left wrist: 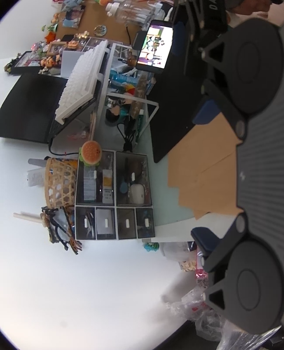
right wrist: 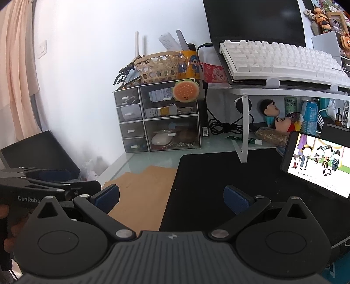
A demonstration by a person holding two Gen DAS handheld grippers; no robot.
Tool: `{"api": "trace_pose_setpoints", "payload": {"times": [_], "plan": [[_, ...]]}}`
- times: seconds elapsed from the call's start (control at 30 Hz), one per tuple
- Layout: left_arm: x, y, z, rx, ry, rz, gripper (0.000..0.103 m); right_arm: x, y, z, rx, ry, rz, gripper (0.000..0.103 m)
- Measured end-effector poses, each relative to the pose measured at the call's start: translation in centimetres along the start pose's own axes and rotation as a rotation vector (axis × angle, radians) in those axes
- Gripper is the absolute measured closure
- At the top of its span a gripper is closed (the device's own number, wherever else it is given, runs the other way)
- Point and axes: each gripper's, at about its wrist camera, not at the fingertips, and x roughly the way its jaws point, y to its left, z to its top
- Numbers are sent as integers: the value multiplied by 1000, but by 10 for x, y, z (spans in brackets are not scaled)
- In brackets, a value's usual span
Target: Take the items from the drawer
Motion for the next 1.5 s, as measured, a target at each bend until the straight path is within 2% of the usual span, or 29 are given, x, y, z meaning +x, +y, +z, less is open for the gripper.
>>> {"api": "trace_pose_setpoints", "payload": {"times": [0.63, 0.9, 1.03, 1.23, 1.5], "plan": [[4, 5, 11, -14, 1, 26, 1, 14, 5, 29, -20, 75, 27, 0], [2, 3, 16, -12, -9, 25, 1, 15, 10, 37, -32, 72, 31, 0], [6, 4, 23, -21, 0, 4, 1, 18, 11, 36, -38, 68, 20, 0], [5, -1, 30, -9, -20, -2, 1, 14, 6, 24, -10, 17, 34, 0], [7, -9, 41, -4, -4, 19, 1, 12, -3, 12, 12, 5, 41, 0]]}}
